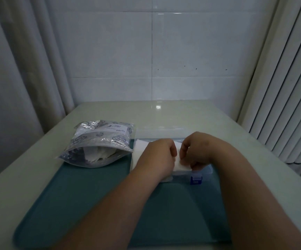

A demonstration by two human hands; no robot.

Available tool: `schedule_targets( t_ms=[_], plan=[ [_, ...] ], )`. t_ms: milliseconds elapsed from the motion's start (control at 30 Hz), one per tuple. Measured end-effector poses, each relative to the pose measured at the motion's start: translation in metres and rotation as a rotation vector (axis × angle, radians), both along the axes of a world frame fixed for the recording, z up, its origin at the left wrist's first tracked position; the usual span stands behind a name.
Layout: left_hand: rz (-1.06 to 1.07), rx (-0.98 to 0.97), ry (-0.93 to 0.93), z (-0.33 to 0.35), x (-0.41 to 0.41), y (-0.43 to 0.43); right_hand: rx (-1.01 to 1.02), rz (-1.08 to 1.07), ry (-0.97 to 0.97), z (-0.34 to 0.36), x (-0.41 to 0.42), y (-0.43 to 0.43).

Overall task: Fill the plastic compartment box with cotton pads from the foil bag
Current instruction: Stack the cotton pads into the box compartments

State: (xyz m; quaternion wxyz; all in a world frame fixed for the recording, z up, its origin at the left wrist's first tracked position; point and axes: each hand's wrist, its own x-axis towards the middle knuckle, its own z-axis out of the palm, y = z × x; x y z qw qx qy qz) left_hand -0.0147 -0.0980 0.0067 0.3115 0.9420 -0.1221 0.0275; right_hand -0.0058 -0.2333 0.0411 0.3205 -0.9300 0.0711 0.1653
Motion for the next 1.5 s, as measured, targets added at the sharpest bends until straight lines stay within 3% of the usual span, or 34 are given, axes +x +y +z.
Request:
schedule_targets(
  t_ms=[200, 367, 533, 733, 933, 1100, 1500],
  plan=[
    [-0.073, 0.204, -0.032, 0.003, -0.004, -0.006, -0.210, 0.085, 0.017, -0.007, 0.002, 0.009],
    [-0.062, 0.380, -0.145, 0.001, -0.003, -0.005, -0.200, 0.065, 0.006, -0.007, 0.002, 0.006],
    [-0.088, 0.348, 0.041, 0.004, 0.007, -0.001, -0.158, 0.043, 0.003, -0.004, 0.002, 0.001],
    [-0.107, 0.319, 0.063, -0.001, 0.010, 0.001, -0.347, 0.077, 0.008, -0.013, 0.008, 0.007],
    [-0.107, 0.280, 0.056, -0.002, 0.011, 0.004, -0.276, 0.055, 0.022, -0.007, 0.007, 0.005],
    [-0.138, 0.362, 0.118, -0.001, 0.010, -0.001, -0.360, 0.082, -0.004, -0.009, 0.003, 0.010],
    [0.067, -0.162, -0.049, 0.013, 0.007, 0.066, -0.104, -0.006, -0.304, -0.003, 0.002, 0.030]
  ],
)
